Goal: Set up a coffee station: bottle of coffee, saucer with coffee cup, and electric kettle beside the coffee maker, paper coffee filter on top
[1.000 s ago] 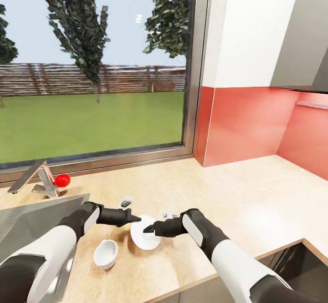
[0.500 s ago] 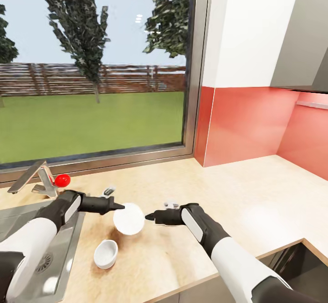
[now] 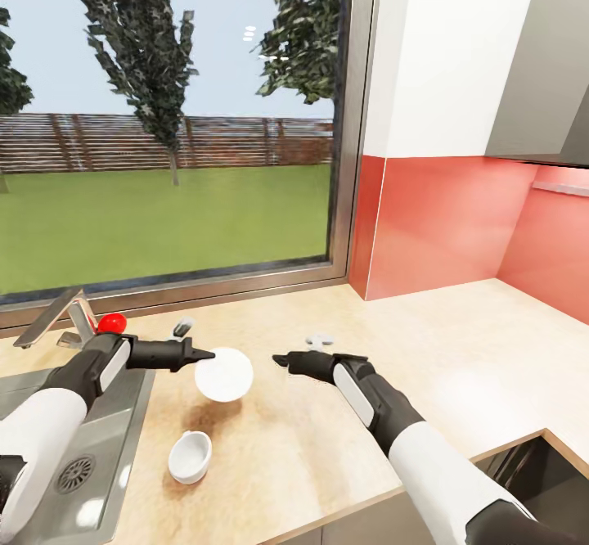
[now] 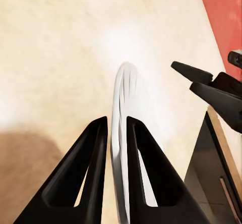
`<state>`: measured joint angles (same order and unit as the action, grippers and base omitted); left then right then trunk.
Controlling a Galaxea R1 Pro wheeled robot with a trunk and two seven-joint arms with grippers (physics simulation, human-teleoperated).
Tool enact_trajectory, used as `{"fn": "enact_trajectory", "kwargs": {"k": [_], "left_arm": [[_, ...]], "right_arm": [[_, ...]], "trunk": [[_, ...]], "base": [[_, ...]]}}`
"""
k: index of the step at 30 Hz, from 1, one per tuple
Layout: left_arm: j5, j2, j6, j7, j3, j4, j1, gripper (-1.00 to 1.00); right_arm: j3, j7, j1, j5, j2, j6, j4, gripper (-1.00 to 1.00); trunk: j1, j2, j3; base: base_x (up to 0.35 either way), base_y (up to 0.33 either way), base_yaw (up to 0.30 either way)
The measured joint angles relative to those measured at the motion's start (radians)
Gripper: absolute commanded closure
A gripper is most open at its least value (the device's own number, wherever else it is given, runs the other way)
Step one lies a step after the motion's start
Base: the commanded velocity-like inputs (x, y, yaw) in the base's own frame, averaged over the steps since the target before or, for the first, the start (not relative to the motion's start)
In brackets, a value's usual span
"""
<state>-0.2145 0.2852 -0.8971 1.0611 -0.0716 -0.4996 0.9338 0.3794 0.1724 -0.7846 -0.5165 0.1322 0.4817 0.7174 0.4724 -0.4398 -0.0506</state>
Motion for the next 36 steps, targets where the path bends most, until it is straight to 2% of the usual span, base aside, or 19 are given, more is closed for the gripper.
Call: {"fn": "enact_trajectory", "kwargs": {"k": [15,19,22,28,36], "left_arm": [[-0.001,-0.001,0.001,0.004,0.004,0.0,-0.009,1.0],[-0.002,-0.004,0.003,0.006,0.003,0.0,-0.011,1.0],[-0.002,-0.006,0.008,0.007,0.002,-0.003,-0.01,1.0],[-0.005,-0.007,0.01,0.005,0.007,-0.067,-0.017,1.0],[-0.004,-0.006,0.01,0.005,0.008,-0.074,-0.018,1.0]], "right_arm": [[0.002,0.0,0.0,0.0,-0.01,-0.001,0.012,-1.0],[0.002,0.002,0.0,0.0,-0.026,-0.002,0.022,-1.0],[0.003,0.001,0.0,0.0,-0.029,-0.002,0.036,-1.0],[0.004,0.0,0.0,0.001,-0.035,-0.002,0.045,-1.0],[0.004,0.0,0.0,0.002,-0.033,-0.002,0.046,-1.0]], "trunk": [[0.0,0.0,0.0],[0.0,0.0,0.0],[0.0,0.0,0.0],[0.0,0.0,0.0],[0.0,0.0,0.0]], "base": [[0.0,0.0,0.0],[-0.004,-0.016,0.0],[-0.063,-0.17,0.0],[-0.092,-0.24,0.0],[-0.125,-0.247,0.0]]}}
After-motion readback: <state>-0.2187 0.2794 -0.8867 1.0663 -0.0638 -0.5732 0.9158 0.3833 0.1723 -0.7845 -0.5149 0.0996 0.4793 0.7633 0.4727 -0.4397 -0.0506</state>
